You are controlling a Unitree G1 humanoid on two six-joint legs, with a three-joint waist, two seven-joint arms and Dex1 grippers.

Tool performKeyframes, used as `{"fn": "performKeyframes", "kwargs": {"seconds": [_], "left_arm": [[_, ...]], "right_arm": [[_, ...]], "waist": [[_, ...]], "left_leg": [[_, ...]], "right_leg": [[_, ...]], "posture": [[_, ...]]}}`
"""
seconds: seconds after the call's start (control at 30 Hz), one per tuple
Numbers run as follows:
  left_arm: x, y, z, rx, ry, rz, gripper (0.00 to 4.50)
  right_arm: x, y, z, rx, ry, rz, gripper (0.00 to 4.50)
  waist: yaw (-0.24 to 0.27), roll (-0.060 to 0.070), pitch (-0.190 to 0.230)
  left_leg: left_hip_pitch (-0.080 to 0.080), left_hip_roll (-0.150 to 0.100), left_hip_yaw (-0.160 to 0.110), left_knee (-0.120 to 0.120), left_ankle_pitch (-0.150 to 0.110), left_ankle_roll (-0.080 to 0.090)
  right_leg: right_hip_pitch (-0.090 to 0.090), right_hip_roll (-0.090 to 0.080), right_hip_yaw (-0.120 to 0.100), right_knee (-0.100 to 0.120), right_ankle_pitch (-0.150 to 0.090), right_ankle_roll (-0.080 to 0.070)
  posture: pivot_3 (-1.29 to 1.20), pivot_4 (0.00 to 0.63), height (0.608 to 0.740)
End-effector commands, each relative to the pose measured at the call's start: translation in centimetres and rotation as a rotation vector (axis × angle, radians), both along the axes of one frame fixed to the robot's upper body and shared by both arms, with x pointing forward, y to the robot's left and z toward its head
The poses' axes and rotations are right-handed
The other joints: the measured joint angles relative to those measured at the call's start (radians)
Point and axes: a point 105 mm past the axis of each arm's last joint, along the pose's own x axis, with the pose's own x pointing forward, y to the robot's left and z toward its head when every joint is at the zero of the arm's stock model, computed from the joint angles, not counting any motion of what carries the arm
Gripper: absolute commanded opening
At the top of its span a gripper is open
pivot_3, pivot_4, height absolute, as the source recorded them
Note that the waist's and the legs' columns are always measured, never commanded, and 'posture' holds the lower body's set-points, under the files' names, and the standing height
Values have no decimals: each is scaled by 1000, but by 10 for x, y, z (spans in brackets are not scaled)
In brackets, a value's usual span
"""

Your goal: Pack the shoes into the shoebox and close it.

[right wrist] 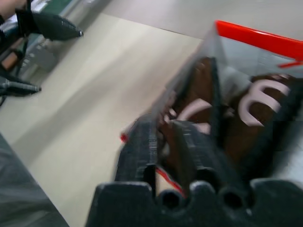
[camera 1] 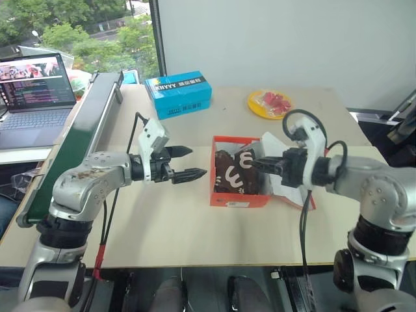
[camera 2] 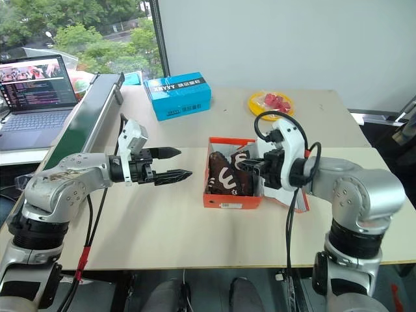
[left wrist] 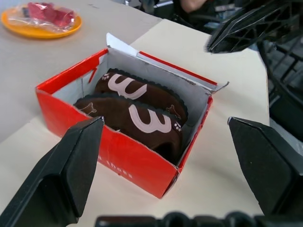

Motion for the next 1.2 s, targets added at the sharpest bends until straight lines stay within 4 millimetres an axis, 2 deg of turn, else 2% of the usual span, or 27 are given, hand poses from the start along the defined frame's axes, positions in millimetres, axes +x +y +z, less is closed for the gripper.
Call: {"fn": "performKeyframes", "kwargs": {"seconds": [0.03,0.13,0.3,0.47,0.53,0.67,0.77,0.83,1.03,1.13,1.2], "left_arm": [[3,-10,12,27,-68,-79,4500],[-1,-16,13,36,-52,-142,4500],[-7,-18,15,77,-59,-192,4500],[-5,-13,19,102,-75,-165,4500],[-7,-11,19,110,-70,-165,4500],[-7,-8,20,117,-73,-149,4500],[-10,-9,20,116,-59,-151,4500],[-11,-9,20,117,-54,-153,4500],[-11,-7,21,122,-57,-139,4500],[-10,-8,21,117,-56,-135,4500],[-10,-8,21,115,-55,-133,4500]], "right_arm": [[-27,-10,-30,4,53,-61,49],[-32,-16,-53,31,113,-169,49],[-33,-29,-113,-7,235,-399,49],[-28,-41,-154,6,249,-527,49],[-25,-44,-162,-3,235,-542,49],[-4,-54,-160,61,147,-609,49],[17,-78,-155,138,63,-769,49],[25,-86,-151,186,22,-827,49],[25,-105,-124,409,-122,-950,49],[19,-125,-112,485,-189,-1034,49],[18,-129,-94,577,-243,-1002,49]], "waist": [[8,0,0],[4,0,0],[-2,0,0],[-10,0,0],[-13,0,0],[-16,0,0],[-15,0,0],[-15,1,0],[-12,1,1],[-11,1,1],[-11,1,1]], "left_leg": [[0,0,0,0,0,0],[-1,0,0,0,0,0],[2,0,-3,0,0,0],[2,-1,-3,0,0,0],[3,0,-3,0,0,0],[7,0,-3,0,0,0],[7,0,-3,0,0,0],[6,0,-3,0,0,0],[3,0,-4,-1,0,0],[5,-1,-4,0,0,0],[5,-1,-4,-1,0,0]], "right_leg": [[1,0,-1,-1,-1,0],[-1,0,3,0,-1,0],[1,1,3,2,-2,1],[1,1,4,2,-3,1],[1,1,4,2,-3,1],[4,1,5,2,-3,1],[4,2,6,3,-3,1],[3,2,6,2,-3,1],[1,2,7,3,-4,2],[2,2,8,4,-4,2],[3,2,8,4,-4,2]], "posture": [[0,150,740],[0,150,740],[0,150,740],[0,150,740],[0,150,740],[0,150,740],[0,150,740],[0,150,740],[0,150,740],[0,150,740],[0,150,740]]}}
